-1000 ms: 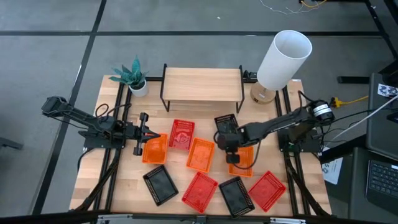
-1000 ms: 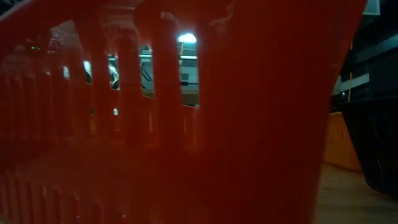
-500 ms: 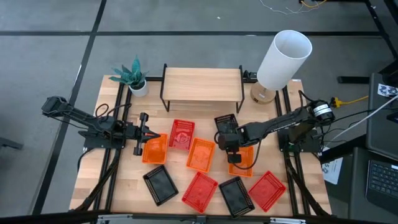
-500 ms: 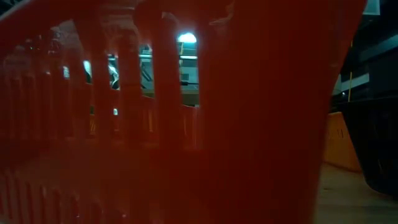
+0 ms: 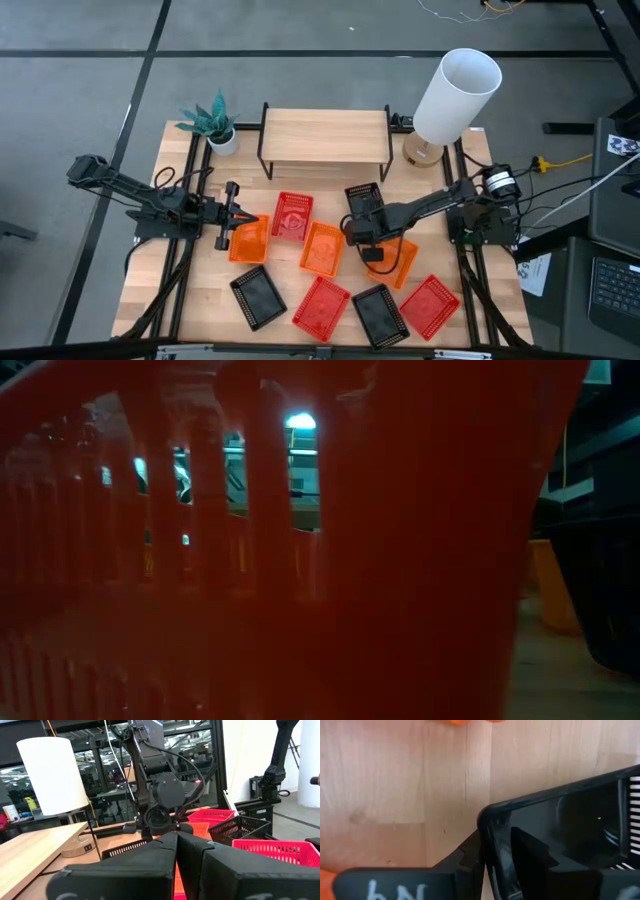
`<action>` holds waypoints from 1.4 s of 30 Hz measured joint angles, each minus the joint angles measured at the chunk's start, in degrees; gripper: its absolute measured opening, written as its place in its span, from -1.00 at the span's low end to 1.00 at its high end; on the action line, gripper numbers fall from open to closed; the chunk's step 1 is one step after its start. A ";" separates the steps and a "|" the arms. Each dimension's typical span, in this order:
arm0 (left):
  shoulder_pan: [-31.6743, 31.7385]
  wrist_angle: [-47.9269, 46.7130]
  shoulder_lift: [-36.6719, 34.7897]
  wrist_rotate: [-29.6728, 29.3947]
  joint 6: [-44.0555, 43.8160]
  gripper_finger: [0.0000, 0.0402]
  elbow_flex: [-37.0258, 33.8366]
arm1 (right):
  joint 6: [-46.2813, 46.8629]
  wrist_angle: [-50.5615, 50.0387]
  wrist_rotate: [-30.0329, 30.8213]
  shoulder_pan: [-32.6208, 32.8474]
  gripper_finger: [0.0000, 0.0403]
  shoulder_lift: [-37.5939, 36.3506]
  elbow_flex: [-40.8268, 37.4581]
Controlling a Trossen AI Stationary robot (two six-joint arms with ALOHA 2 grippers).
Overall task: Stack baskets on shelf by color
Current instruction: Put the top black bin on the shelf
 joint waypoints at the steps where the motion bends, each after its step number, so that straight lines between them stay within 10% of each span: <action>1: 0.00 0.00 0.00 0.00 0.00 -1.00 0.00 | 0.51 0.02 0.02 0.00 -0.55 0.10 0.00; 8: 0.00 -0.92 0.00 0.00 -0.07 -1.00 0.00 | 2.96 -0.29 0.46 0.00 -0.95 -0.16 0.34; 26: 0.00 -2.78 0.00 0.00 -0.11 -1.00 0.00 | -4.60 -15.33 -13.40 1.97 -0.99 -0.23 28.53; 36: 0.00 -2.77 0.01 -0.01 -1.51 -1.00 0.00 | -15.33 -31.65 10.55 -2.25 -1.00 -0.23 44.75; 42: 0.02 -2.79 0.02 -0.02 -1.53 -1.00 -0.02 | -22.67 -32.63 1.80 -13.50 -1.00 -0.27 46.31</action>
